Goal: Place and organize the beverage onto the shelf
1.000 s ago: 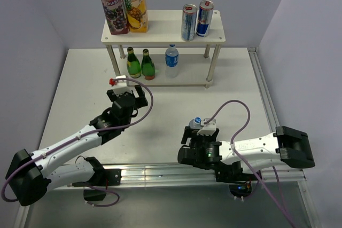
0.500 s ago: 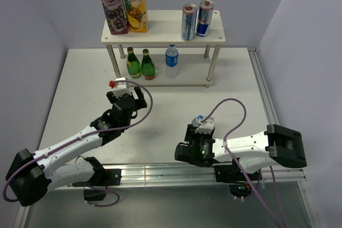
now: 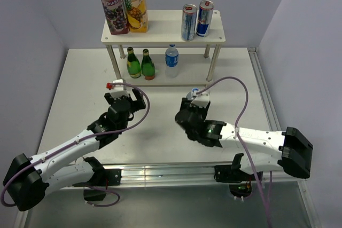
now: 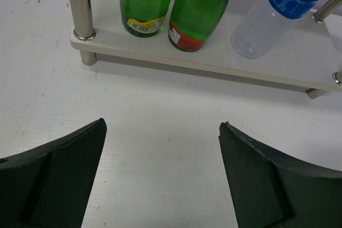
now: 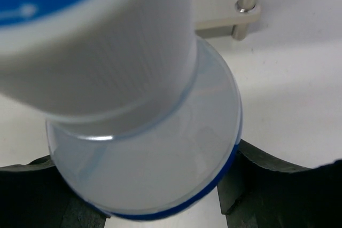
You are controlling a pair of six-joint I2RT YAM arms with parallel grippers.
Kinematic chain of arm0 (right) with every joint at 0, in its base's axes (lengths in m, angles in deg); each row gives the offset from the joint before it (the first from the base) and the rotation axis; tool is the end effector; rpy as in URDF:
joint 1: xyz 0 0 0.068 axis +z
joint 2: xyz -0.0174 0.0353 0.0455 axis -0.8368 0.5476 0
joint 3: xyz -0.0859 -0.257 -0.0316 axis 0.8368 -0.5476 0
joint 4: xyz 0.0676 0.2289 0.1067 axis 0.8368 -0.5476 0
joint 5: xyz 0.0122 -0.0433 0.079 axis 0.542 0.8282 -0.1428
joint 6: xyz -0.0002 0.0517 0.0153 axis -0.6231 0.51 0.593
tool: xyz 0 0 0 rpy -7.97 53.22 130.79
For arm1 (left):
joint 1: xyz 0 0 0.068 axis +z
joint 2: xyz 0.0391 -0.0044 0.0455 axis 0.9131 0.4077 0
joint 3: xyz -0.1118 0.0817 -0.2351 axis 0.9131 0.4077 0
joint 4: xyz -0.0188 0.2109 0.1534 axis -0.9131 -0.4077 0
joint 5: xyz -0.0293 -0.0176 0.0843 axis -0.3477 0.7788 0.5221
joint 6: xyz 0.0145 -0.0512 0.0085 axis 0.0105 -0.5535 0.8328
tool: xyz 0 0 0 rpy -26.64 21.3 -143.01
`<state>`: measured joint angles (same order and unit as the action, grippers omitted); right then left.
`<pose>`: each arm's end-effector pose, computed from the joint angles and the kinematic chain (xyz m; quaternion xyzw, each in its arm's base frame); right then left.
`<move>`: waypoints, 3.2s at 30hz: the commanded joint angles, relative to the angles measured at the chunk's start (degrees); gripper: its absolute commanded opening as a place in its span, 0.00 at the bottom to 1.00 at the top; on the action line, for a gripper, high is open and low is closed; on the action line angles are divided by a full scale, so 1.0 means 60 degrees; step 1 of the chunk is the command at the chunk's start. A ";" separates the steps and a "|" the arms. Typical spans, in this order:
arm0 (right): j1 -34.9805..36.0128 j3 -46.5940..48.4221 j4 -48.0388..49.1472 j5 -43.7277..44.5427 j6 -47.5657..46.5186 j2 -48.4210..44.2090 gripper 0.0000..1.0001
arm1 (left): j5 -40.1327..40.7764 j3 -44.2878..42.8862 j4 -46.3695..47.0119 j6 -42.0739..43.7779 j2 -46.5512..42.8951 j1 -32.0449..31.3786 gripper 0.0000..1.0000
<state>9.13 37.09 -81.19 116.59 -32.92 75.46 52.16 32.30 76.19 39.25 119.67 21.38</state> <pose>0.1271 0.2062 0.2460 0.0606 0.7959 0.0198 0.6021 0.1733 -0.1387 0.2629 -0.0982 0.7775 -0.1162 0.6102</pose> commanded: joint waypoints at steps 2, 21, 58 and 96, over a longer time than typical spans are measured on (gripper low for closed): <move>-0.1830 0.0352 0.3755 -0.1686 -0.3366 0.0009 0.00 | -0.0329 0.0057 0.0535 0.0207 -0.0215 0.0058 0.93; -0.4601 0.2931 0.6860 -0.3711 -0.4993 0.3319 0.00 | -0.0447 0.0027 0.0637 0.0295 0.0048 0.0058 0.91; -0.5730 0.4046 0.9207 -0.3667 -0.5419 0.6223 0.63 | -0.0432 0.0027 0.0651 0.0353 0.0342 0.0072 0.91; 0.0304 0.2587 -0.1420 -0.1323 -0.2374 -0.2741 1.00 | -0.0257 -0.1855 -0.2622 -0.1398 -0.0201 -0.0015 0.87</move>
<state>9.79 43.45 -69.06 107.69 -52.70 63.51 49.84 29.70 70.66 37.55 119.78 21.60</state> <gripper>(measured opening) 0.995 0.873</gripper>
